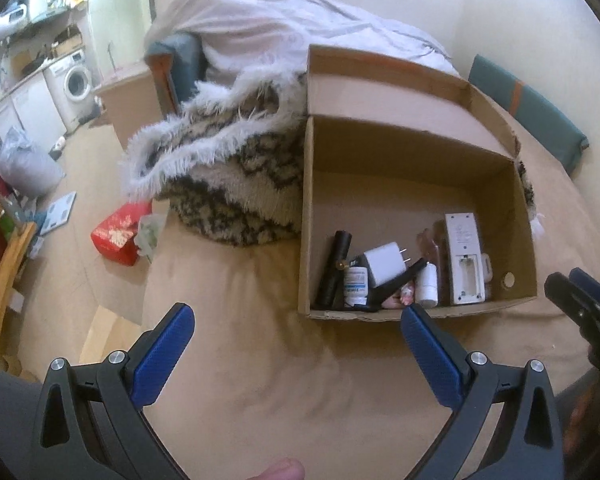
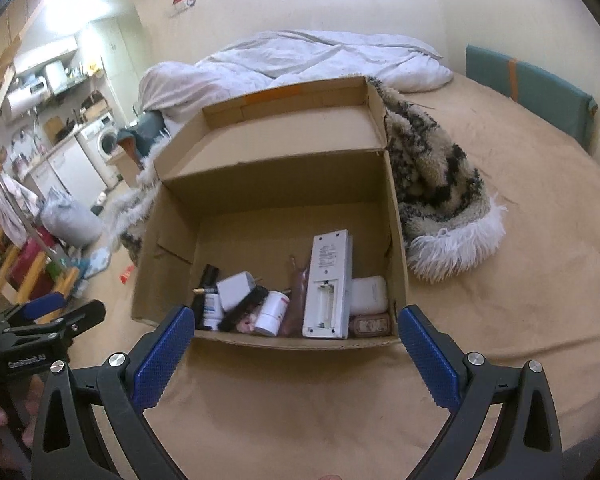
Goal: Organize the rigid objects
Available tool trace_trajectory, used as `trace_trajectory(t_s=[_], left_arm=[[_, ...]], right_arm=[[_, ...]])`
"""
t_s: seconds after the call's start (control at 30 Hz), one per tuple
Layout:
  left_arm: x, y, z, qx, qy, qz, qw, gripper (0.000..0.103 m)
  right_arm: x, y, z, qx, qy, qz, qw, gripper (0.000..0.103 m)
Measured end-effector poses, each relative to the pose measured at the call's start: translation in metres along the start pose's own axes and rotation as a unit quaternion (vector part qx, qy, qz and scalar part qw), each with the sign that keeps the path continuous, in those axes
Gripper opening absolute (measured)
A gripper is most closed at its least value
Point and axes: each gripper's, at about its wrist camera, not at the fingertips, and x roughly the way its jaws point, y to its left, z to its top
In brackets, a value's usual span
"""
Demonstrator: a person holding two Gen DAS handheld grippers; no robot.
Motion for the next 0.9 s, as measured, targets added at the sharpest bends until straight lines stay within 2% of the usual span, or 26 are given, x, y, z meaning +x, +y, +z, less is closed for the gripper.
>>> trace_trajectory(t_s=[0.17, 0.47, 0.9], left_arm=[[0.0022, 0.0044, 0.0048, -0.017, -0.006, 0.006, 0.9998, 0.103], [-0.0002, -0.0029, 0.0024, 0.002, -0.011, 0.003, 0.9999, 0.103], [0.0014, -0.0014, 0.0019, -0.004, -0.003, 0.003, 1.0, 0.103]], right_arm=[[0.0064, 0.0016, 0.0023, -0.001, -0.004, -0.003, 1.0, 0.103], [0.0053, 0.0026, 0.0011, 0.0, -0.005, 0.001, 1.0, 0.103], [0.0058, 0.0014, 0.0011, 0.002, -0.004, 0.002, 1.0, 0.103]])
